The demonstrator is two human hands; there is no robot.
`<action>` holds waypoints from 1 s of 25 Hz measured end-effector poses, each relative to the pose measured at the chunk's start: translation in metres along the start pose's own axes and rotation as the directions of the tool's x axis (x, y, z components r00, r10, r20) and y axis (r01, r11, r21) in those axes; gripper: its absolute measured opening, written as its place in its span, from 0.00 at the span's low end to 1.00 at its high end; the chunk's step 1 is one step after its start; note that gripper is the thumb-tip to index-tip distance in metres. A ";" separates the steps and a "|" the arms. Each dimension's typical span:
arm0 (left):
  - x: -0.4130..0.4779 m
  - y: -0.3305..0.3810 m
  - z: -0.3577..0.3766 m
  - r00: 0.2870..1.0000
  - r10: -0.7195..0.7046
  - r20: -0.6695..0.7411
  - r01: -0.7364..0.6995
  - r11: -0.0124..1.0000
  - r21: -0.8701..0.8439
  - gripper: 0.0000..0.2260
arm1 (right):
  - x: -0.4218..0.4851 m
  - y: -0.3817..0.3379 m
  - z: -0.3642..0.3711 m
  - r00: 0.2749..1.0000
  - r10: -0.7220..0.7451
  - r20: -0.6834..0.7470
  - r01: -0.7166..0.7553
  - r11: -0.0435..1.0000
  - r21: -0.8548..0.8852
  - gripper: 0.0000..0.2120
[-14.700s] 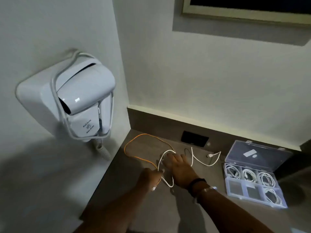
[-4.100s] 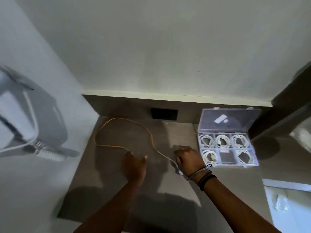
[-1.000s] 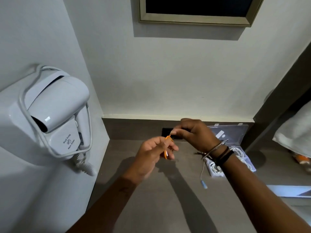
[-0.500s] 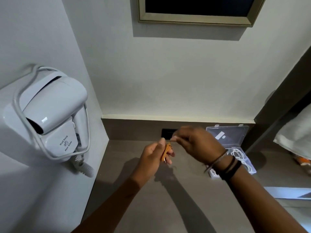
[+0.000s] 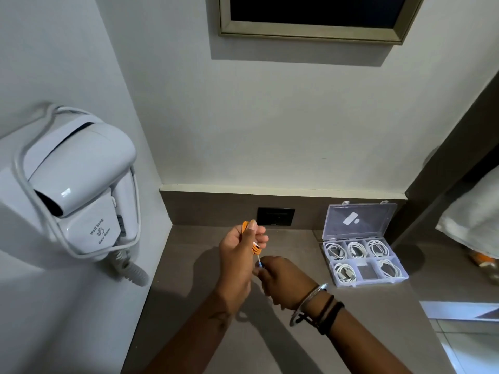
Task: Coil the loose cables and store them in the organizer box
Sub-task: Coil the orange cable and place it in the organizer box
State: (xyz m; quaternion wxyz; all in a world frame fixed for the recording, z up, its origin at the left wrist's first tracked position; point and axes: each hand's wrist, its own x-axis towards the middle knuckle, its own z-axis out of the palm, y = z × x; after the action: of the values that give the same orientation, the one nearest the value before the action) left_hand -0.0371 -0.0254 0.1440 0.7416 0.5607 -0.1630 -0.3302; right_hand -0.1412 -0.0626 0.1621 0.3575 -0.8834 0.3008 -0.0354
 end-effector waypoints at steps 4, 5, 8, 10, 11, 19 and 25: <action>-0.003 -0.014 0.000 0.999 0.040 0.031 -0.046 0.972 0.229 0.13 | -0.011 -0.011 -0.006 0.982 -0.087 -0.168 -0.001 0.887 -0.462 0.09; -0.004 -0.016 0.000 0.999 0.026 0.046 -0.038 0.962 0.269 0.14 | -0.012 -0.012 -0.010 0.971 -0.139 -0.193 0.026 0.868 -0.496 0.09; -0.005 -0.011 0.001 0.992 -0.055 0.109 0.019 0.952 0.306 0.15 | -0.014 -0.008 -0.026 0.937 -0.292 -0.192 0.194 0.891 -0.410 0.06; -0.007 -0.004 0.001 0.966 -0.178 0.187 0.117 0.947 0.299 0.16 | -0.014 0.000 -0.035 0.911 -0.365 -0.189 0.314 0.915 -0.254 0.06; -0.008 -0.001 0.000 0.948 -0.234 0.214 0.166 0.941 0.295 0.16 | -0.013 0.005 -0.036 0.900 -0.375 -0.222 0.339 0.923 -0.182 0.07; -0.021 0.003 -0.001 0.915 -0.286 0.285 0.292 0.956 0.022 0.17 | -0.013 0.023 -0.003 0.972 0.133 -0.192 0.081 0.581 0.810 0.30; -0.034 -0.009 -0.009 0.925 -0.245 0.292 0.157 0.943 0.293 0.13 | -0.013 0.038 0.002 0.960 0.268 -0.081 -0.091 0.573 0.814 0.09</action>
State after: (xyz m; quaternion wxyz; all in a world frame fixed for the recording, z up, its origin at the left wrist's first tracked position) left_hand -0.0592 0.0029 0.1373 0.5851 0.6065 -0.2663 -0.4679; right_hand -0.1710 -0.0754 0.1378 0.6873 -0.5836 0.3742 -0.2170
